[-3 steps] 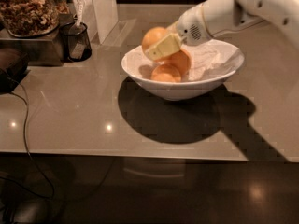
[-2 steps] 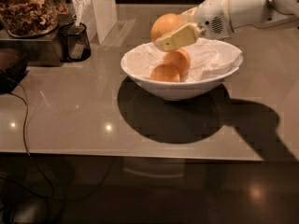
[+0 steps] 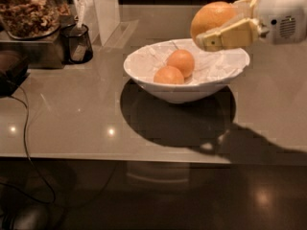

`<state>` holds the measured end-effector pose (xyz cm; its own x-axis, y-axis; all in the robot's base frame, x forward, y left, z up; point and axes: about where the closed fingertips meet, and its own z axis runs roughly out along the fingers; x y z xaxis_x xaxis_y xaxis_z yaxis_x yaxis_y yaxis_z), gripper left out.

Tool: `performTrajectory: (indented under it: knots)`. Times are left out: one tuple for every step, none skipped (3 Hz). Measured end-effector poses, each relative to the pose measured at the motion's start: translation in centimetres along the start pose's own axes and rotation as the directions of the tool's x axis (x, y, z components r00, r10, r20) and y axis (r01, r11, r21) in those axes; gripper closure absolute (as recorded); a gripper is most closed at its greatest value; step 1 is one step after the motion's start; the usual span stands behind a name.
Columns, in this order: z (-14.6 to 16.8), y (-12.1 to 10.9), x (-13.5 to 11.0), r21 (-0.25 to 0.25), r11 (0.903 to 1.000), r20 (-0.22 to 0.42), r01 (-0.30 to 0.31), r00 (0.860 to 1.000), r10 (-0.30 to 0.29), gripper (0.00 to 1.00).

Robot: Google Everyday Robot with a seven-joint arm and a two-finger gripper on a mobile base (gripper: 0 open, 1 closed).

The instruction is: Pick orange from white bowl

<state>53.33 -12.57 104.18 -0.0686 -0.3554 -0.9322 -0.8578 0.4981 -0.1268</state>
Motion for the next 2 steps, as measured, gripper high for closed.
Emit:
performTrajectory:
  knots:
    - [-3.31,1.35,0.94,0.046,0.9981,-0.008,-0.04,0.999,0.041,1.0]
    - [-3.7,1.31,1.08,0.053,0.9976,-0.009,-0.043,0.999,0.044,1.0]
